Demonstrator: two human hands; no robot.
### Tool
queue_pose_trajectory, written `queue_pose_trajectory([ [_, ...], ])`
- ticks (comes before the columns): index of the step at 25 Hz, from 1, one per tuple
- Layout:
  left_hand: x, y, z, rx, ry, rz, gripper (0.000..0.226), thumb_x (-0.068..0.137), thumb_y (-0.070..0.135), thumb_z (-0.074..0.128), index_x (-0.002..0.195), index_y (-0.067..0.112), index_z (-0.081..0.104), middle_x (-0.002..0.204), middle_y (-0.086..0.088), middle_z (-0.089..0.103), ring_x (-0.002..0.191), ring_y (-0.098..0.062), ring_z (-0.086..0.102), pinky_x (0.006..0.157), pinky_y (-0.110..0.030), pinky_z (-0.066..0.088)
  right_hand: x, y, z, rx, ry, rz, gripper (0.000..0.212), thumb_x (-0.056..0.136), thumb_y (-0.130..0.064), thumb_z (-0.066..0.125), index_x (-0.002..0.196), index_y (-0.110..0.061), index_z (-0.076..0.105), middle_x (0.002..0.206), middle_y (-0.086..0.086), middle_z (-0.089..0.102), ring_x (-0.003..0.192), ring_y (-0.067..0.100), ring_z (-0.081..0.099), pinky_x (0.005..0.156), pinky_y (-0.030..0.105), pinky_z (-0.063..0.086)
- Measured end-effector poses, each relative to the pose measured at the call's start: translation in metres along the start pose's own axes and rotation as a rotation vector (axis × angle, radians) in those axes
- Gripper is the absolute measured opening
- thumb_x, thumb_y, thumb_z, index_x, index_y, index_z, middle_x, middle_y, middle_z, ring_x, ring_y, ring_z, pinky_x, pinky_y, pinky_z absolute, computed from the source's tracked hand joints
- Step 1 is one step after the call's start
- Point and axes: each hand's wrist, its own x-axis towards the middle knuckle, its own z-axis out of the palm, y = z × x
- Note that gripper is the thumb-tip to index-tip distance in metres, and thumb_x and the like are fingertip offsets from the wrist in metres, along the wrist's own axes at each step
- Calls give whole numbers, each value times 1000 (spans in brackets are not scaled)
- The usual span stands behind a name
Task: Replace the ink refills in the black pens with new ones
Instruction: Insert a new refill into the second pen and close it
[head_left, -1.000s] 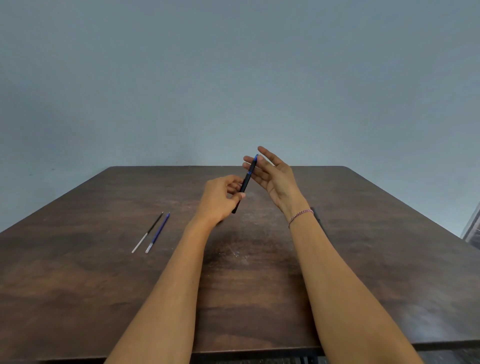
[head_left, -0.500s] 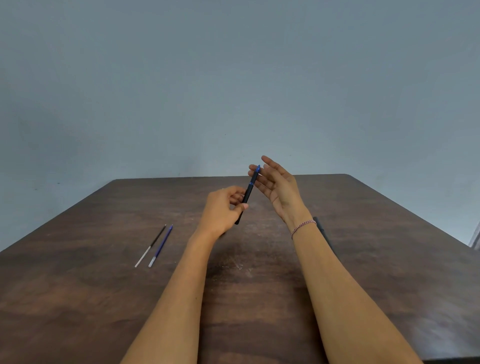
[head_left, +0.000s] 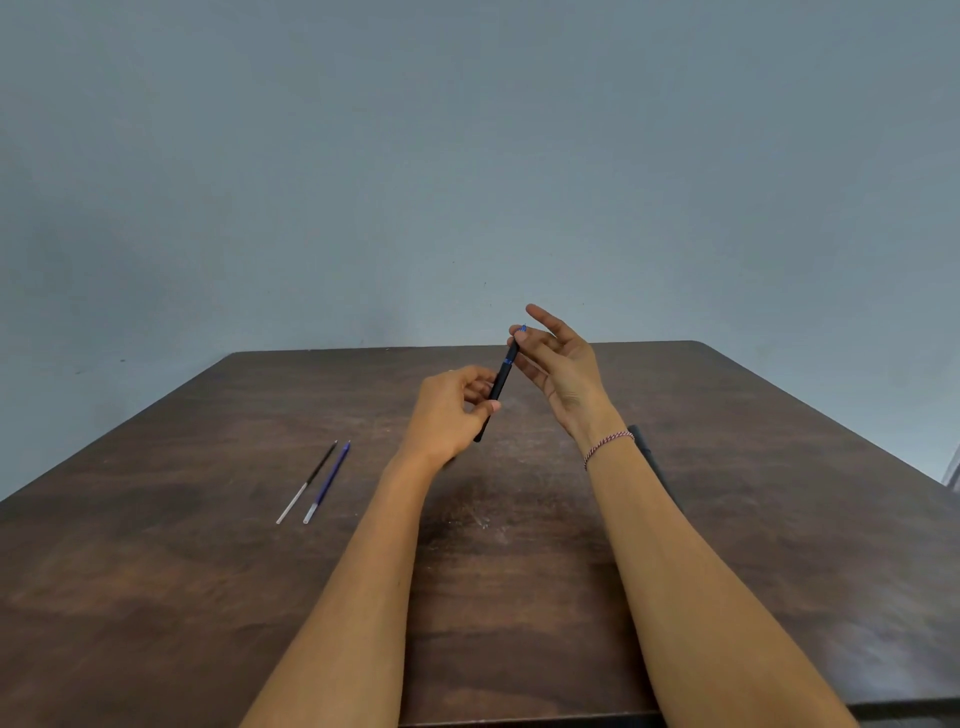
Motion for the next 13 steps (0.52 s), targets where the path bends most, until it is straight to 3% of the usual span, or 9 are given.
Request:
queue_pose_trajectory([
  [6, 1, -2, 0, 7, 18, -6, 32, 82, 10, 69, 113, 12, 64, 99, -1, 67, 84, -6, 58, 74, -8, 39, 1, 1, -2, 72, -79, 46, 29, 92, 0, 54, 121, -6, 59, 100, 10, 72, 94, 19, 70, 81, 27, 57],
  [13, 0, 0, 0, 11, 12, -2, 32, 82, 10, 68, 114, 11, 65, 101, -2, 68, 84, -5, 57, 81, -14, 42, 1, 2, -3, 12, -53, 5, 35, 87, 5, 60, 120, -6, 60, 90, 5, 73, 88, 15, 70, 82, 28, 58],
])
